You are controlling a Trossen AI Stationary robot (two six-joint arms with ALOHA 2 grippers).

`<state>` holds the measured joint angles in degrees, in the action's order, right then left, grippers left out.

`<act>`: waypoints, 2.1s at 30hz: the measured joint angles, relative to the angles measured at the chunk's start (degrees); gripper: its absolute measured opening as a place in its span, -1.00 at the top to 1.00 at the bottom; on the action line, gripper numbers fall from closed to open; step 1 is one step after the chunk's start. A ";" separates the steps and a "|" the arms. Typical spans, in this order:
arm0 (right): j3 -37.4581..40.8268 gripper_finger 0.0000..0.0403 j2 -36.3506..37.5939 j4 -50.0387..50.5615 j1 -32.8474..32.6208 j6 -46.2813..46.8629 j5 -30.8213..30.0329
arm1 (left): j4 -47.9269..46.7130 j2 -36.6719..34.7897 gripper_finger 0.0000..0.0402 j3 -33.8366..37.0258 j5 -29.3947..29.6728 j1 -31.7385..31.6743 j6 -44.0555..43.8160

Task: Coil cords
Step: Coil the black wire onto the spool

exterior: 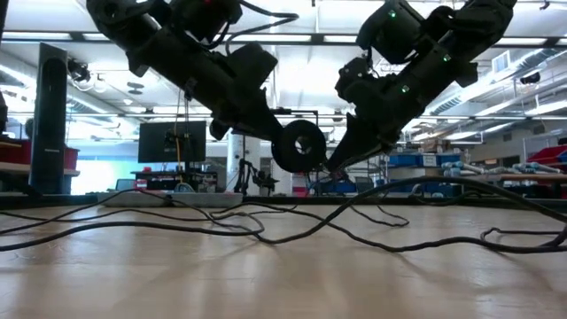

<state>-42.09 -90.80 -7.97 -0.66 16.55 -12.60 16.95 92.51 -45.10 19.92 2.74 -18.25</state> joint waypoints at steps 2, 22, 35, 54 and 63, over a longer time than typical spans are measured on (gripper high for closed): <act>-0.02 0.64 0.00 0.76 -0.11 0.78 -0.07 | -0.01 0.00 1.00 0.00 -0.21 0.00 -0.18; -0.02 0.39 0.00 14.12 -1.39 6.21 -1.75 | 10.35 -14.19 1.00 16.70 8.65 0.23 -7.10; -0.02 0.41 1.19 29.15 -3.34 10.60 -2.07 | 23.29 -14.35 1.00 24.45 9.43 0.54 -7.99; -0.07 0.44 1.56 8.19 -2.27 2.88 -3.67 | 25.73 -14.32 1.00 24.76 10.07 1.44 -8.12; -0.02 0.44 9.16 6.57 -2.28 0.52 -5.73 | 22.49 -14.23 1.00 24.76 10.93 1.40 -9.16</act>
<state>-42.11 -81.65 -1.39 -2.94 17.07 -18.33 39.44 78.28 -20.34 30.85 4.14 -27.41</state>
